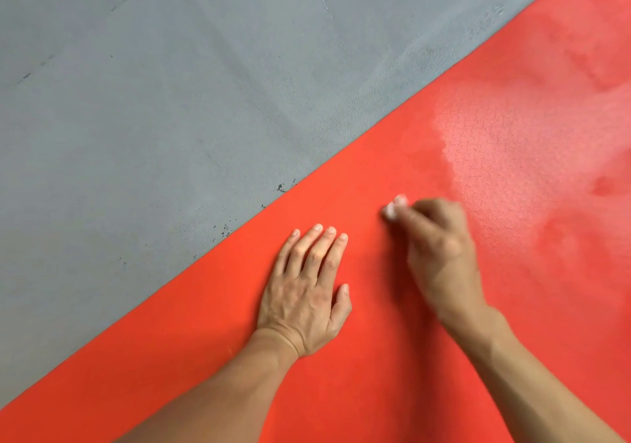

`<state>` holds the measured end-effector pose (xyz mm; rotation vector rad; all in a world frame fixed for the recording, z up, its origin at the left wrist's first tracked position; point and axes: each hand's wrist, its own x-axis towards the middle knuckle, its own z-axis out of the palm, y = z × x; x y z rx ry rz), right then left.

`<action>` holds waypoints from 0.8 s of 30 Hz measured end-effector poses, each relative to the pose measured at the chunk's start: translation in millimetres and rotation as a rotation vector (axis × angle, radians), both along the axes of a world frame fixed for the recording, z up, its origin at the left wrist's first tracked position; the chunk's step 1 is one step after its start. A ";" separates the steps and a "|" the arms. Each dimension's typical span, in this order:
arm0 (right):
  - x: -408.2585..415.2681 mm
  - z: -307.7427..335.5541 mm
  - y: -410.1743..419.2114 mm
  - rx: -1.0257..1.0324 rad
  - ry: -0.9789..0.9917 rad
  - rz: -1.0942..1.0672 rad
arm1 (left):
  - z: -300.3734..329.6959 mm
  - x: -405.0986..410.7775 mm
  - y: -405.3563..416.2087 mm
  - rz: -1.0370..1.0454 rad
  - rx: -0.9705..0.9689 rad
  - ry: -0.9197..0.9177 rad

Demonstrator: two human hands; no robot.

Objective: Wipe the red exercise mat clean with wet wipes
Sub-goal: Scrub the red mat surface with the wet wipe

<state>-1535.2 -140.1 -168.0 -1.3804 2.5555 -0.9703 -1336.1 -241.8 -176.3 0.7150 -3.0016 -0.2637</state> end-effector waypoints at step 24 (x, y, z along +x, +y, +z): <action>-0.8 -7.7 -33.9 -0.057 0.040 -0.066 | 1.4 -1.0 -0.2 0.015 -0.005 0.006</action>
